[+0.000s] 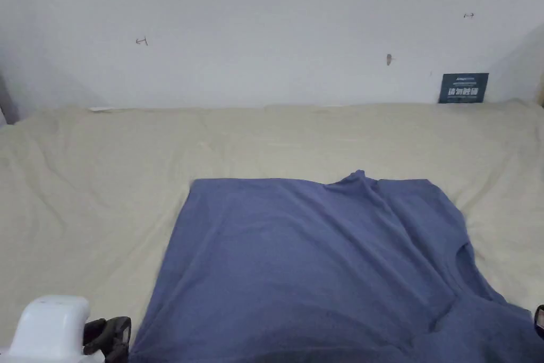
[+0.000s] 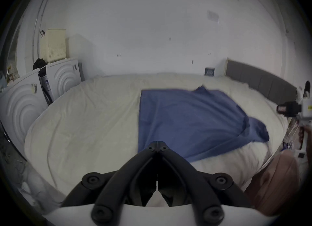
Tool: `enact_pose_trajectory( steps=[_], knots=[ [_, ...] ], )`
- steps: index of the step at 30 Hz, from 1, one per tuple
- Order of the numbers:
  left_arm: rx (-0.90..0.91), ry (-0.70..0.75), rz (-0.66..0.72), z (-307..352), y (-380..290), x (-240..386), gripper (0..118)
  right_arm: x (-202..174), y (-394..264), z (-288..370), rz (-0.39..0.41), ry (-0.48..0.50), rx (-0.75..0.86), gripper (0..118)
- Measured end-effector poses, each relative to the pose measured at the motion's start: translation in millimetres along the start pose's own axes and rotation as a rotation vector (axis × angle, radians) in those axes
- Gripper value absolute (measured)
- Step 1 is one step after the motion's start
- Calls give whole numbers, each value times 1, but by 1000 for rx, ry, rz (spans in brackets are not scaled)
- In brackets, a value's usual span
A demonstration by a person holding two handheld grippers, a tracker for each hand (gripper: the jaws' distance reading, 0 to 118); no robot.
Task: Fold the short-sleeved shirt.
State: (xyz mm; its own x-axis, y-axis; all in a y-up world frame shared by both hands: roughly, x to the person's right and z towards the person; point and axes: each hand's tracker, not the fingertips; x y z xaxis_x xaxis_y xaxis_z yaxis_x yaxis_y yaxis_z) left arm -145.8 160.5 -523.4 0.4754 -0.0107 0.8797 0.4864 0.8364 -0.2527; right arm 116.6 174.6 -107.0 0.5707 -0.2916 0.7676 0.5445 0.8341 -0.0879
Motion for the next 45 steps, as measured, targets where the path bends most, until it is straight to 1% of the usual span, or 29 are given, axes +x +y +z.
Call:
enact_pose_trajectory(
  steps=[1,2,6,7,8,9,10,13,16,17,20,21,22,25,29,30,31,32,33,34,35,37,38,40,41,42,43,44,45],
  knots=[
    [-143,35,4,-15,6,-6,0,1,-1,1,0,-6,-6,0],
    [-281,21,17,-30,7,-15,0,3,0,-4,-4,-7,-17,0],
    [-217,-54,121,-60,-2,-33,0,5,-6,-16,-30,11,-75,0],
    [-214,-38,148,-62,-6,-32,16,5,-8,-17,-46,24,-85,0],
    [-214,-20,165,-69,-8,-34,54,4,-10,-20,-69,42,-99,0],
    [-235,-3,187,-78,-10,-37,109,3,-11,-22,-83,54,-112,0],
    [-261,-18,200,-81,-12,-39,117,3,-13,-24,-88,60,-119,0],
    [-276,-29,229,-90,-17,-28,116,0,-14,-30,-84,67,-149,0],
    [-309,11,159,-109,-19,-30,114,1,-15,-35,-63,55,-167,0],
    [-279,12,135,-107,-21,-26,105,2,-14,-36,-62,53,-169,0],
    [-207,20,69,-98,-25,-13,19,5,-12,-38,-68,53,-172,0],
    [-210,29,49,-98,-27,-8,5,6,-11,-39,-72,51,-171,0],
    [-204,33,40,-97,-28,-5,5,7,-12,-39,-75,49,-170,0],
    [-215,-57,77,-96,-30,-8,3,10,-9,-40,-82,42,-165,0],
    [-214,-11,49,-94,-32,-3,3,21,-6,-46,-41,-32,-195,1],
    [-213,-11,54,-95,-32,-5,3,26,-7,-49,-23,-47,-231,22],
    [-212,-14,72,-96,-32,-8,3,31,-7,-55,-2,-63,-276,54],
    [-213,-24,96,-96,-31,-10,3,36,-8,-62,19,-80,-329,75],
    [-210,-32,117,-95,-31,-12,3,40,-10,-69,51,-106,-384,83],
    [-208,-34,129,-95,-31,-14,3,45,-16,-78,78,-139,-425,83],
    [-208,-36,136,-94,-31,-15,3,52,-22,-84,85,-166,-418,90],
    [-200,-25,132,-94,-31,-15,3,61,-24,-98,26,-168,-495,90],
    [-200,-23,134,-94,-30,-15,3,63,-25,-102,16,-150,-513,90],
    [-209,-25,139,-91,-29,-10,3,61,-23,-110,43,-151,-514,88],
    [-212,-26,140,-91,-29,-9,3,58,-22,-114,69,-163,-525,80],
    [-214,-29,138,-91,-29,-7,3,52,-23,-112,108,-194,-517,45],
    [-215,-29,135,-93,-28,-10,3,49,-23,-112,141,-214,-500,3],
    [-216,-27,135,-93,-27,-10,3,50,-22,-111,118,-154,-492,4],
    [-215,-27,135,-93,-27,-10,3,50,-21,-110,107,-167,-494,4]
  ],
)
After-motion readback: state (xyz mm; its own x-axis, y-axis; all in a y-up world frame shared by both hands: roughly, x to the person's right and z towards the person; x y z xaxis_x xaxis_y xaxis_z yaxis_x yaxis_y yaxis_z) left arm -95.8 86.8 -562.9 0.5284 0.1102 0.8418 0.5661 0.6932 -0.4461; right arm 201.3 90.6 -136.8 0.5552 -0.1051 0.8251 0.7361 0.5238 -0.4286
